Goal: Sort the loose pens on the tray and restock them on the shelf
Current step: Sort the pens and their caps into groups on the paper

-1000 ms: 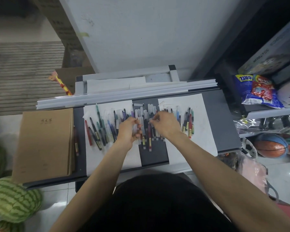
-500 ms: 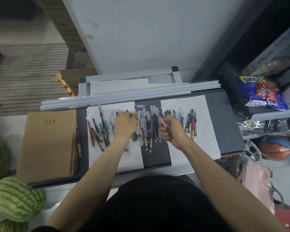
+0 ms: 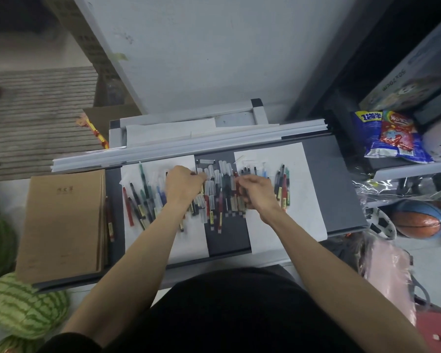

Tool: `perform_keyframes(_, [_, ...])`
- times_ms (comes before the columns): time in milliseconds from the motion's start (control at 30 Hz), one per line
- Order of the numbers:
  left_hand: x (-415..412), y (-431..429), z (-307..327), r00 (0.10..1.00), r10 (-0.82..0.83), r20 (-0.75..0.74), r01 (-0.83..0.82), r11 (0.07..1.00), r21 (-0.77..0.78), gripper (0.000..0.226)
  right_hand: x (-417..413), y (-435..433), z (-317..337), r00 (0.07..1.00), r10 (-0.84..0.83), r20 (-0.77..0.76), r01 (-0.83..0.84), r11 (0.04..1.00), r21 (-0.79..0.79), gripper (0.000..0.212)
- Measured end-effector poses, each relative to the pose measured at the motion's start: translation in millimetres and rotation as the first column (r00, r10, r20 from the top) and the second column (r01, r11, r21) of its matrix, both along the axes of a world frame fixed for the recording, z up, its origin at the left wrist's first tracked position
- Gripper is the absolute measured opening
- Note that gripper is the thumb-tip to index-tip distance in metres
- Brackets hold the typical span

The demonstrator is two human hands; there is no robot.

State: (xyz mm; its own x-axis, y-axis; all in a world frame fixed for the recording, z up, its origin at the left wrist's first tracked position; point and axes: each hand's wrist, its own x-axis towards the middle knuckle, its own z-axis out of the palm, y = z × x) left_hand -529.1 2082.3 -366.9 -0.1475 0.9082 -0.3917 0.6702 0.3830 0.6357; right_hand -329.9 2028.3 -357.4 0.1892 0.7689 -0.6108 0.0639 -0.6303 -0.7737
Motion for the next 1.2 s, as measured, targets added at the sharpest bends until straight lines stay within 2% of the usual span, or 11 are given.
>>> perform_keyframes(67, [-1.8,-4.9,7.4,0.964,0.142,0.226,-0.128,0.989,-0.076,0.043,-1.8,9.0,-3.0,0.968,0.116,0.224,-0.125,0.992,0.028,0.032])
perform_keyframes(167, [-11.2,-17.5,9.8,0.711,0.382,0.591,-0.232,0.92,-0.316,0.021,-4.6,15.5,-3.6,0.797,0.294,0.527,-0.318,0.947,-0.046,0.04])
perform_keyframes(400, [-22.8,-51.2,8.3,0.37,0.485,0.792,-0.224,0.874,-0.431,0.032,-23.4,21.1,-4.4,0.359,0.503,0.786,-0.539,0.799,-0.266,0.041])
perform_keyframes(500, [-23.1,-52.3,8.6,0.349,0.566,0.747,-0.316,0.821,-0.475,0.031,-24.1,19.4,-8.0,0.384,0.48,0.789,-0.535,0.812,-0.234,0.04])
perform_keyframes(567, [-24.1,-52.1,7.9,0.45,0.579,0.681,-0.353,0.815,-0.46,0.03,-22.6,18.2,-8.2,0.463,0.461,0.757,-0.513,0.836,-0.196,0.039])
perform_keyframes(667, [-27.7,-52.4,1.6,0.761,0.421,0.493,-0.319,0.905,-0.281,0.038,-16.6,14.8,-0.4,0.764,0.4,0.506,-0.398,0.91,-0.117,0.031])
perform_keyframes(733, [-29.1,-52.7,-4.8,0.955,0.171,0.243,-0.142,0.981,-0.132,0.038,-8.6,6.5,6.2,0.977,0.207,0.041,-0.204,0.977,-0.067,0.026])
perform_keyframes(800, [-27.2,-53.9,-6.3,0.999,-0.034,-0.024,0.032,0.995,-0.099,0.035,-0.2,-9.3,10.6,0.912,0.043,-0.408,-0.097,0.989,-0.113,0.026])
perform_keyframes(900, [-19.1,-54.7,-2.8,0.978,-0.111,-0.178,0.089,0.988,-0.128,0.039,5.2,-31.9,12.7,0.618,-0.085,-0.782,-0.077,0.983,-0.168,0.017])
perform_keyframes(1067, [-7.6,-50.7,-1.7,0.916,-0.164,-0.367,0.131,0.985,-0.112,0.046,0.9,-43.5,27.6,0.464,0.042,-0.885,-0.194,0.98,-0.055,0.018])
perform_keyframes(1200, [-2.1,-49.1,4.5,0.934,-0.169,-0.314,0.132,0.982,-0.136,0.037,-8.0,-41.2,28.4,0.551,0.107,-0.828,-0.177,0.984,0.009,0.026])
